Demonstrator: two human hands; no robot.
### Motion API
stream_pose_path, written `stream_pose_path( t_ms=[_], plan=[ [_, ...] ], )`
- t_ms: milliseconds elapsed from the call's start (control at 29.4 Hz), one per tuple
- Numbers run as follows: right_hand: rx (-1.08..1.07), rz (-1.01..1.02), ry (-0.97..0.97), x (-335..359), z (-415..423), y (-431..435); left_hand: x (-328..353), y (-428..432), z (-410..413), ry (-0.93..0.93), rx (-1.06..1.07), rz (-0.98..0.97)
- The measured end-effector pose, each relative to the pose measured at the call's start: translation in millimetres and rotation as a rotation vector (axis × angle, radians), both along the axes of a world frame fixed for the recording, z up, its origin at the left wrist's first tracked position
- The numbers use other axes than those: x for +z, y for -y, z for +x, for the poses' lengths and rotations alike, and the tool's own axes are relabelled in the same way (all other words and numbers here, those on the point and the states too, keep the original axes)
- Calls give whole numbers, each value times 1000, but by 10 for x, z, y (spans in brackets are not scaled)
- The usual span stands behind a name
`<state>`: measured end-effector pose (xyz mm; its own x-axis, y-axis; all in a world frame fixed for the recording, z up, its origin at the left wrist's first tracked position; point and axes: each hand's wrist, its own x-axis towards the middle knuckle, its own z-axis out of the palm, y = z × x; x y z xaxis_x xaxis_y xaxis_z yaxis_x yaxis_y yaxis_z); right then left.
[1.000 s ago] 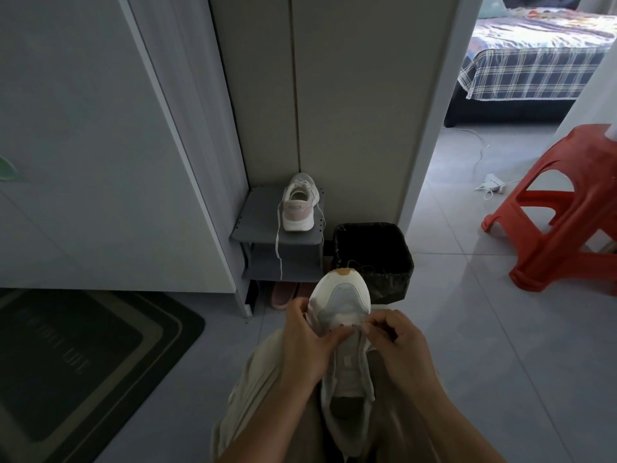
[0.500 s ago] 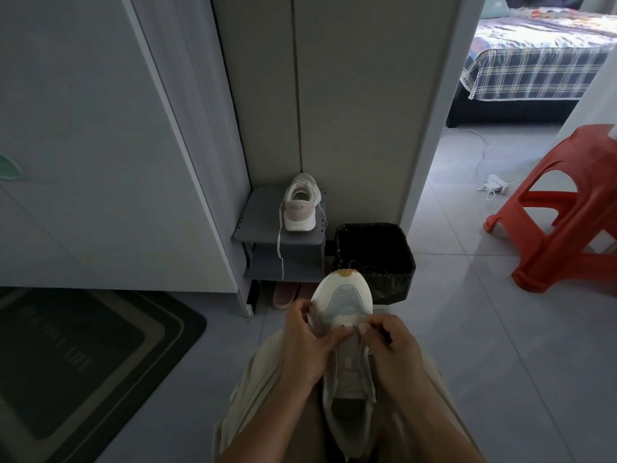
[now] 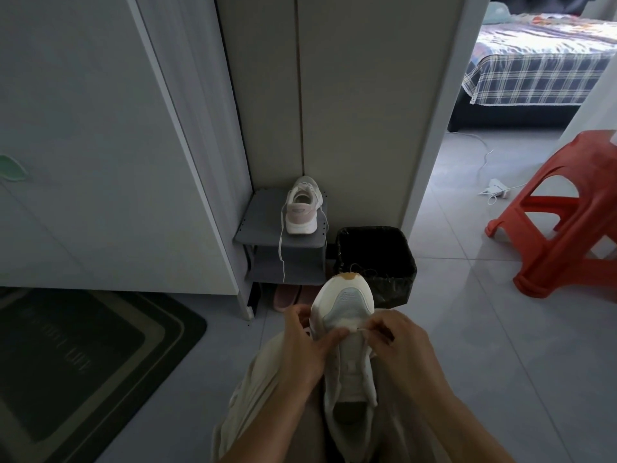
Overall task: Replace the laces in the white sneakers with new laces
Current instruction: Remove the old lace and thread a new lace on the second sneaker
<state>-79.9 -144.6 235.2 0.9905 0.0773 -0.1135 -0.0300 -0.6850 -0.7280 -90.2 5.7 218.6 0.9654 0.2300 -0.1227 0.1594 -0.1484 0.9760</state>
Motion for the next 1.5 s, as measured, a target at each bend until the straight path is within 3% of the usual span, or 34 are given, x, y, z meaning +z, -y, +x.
stream_pose_path(
  t_ms=[136, 238, 544, 715, 919, 1055, 1157, 1327, 1395, 1497],
  plan=[
    [69, 4, 292, 13, -37, -72, -7, -29, -17, 24, -14, 2],
    [70, 49, 387, 18, -73, -96, -6, -70, -63, 63, -52, 7],
    [11, 107, 274, -1, -54, -72, -102, -57, -31, 614, -19, 811],
    [-56, 74, 32, -20, 31, -40, -127, -43, 23, 680, -64, 856],
    [-17, 24, 215, 4, 44, -86, -56, -56, 96, 762, -125, 945],
    [-16, -19, 187, -11, 42, -85, -30, -57, 117, 759, -193, 1038],
    [-45, 33, 177, 18, 7, -84, -13, -65, 128, 695, -246, 974],
    [75, 60, 31, 187, 21, 32, 110, -248, 8, 439, -300, 537],
    [143, 59, -22, 238, 58, 101, 65, -442, -75, 340, -213, 412],
    [207, 41, -59, 267, 130, 194, -36, -846, -117, 222, -7, 387]
  ],
)
